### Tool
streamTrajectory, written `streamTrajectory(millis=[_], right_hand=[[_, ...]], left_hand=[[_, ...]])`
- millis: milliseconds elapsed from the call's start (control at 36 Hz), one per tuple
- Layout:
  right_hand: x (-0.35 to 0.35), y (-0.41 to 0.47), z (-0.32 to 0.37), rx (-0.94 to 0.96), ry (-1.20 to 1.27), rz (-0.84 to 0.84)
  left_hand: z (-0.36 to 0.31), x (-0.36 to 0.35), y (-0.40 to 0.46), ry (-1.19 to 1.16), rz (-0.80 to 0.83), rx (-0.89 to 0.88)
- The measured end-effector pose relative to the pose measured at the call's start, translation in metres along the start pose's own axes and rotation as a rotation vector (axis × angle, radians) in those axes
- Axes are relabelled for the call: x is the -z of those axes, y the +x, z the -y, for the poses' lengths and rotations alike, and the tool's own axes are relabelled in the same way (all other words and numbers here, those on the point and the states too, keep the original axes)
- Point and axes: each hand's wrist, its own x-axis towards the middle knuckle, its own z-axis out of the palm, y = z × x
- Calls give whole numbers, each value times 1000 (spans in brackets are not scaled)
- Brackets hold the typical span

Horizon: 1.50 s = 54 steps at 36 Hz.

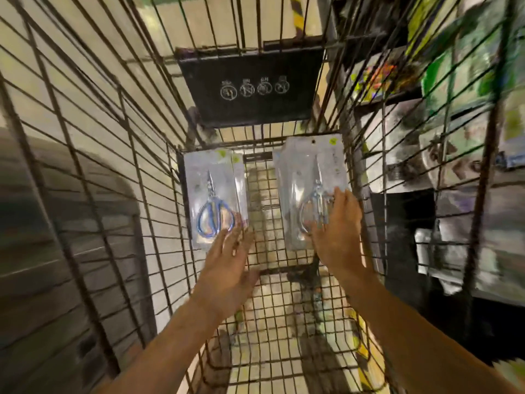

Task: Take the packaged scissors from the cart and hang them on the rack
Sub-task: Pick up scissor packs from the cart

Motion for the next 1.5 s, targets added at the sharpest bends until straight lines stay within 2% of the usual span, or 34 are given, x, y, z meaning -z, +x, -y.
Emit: streamTrajectory(millis=[333,472,556,750,833,917,1111,1306,1389,1500], right_hand=[[1,5,1,-127,110,-14],[-8,-6,-5,-124,313,-58],[-11,-18,-7,-141,476,7],[-1,-57,-10,-190,750,169],[3,-77,-9,-220,850,235],[4,-93,-5,-172,868,265],[-1,-102,5,-243,996,390],[3,-95,11,-175,954,489],[9,-84,12,-167,905,438],[16,-50,7,-148,672,149]], left_hand=[[-11,6,4,-50,31,52],[-12,8,8,-109,42,57],[-11,7,8,-181,42,69],[-18,8,8,-556,64,193],[-26,14,4,-706,45,192],[-34,21,-1,-970,15,215],[-19,17,-9,-1305,-125,341],[-21,25,-15,-1473,-109,371],[-24,31,-18,-1439,-166,367],[-23,42,-24,-1381,-201,350]])
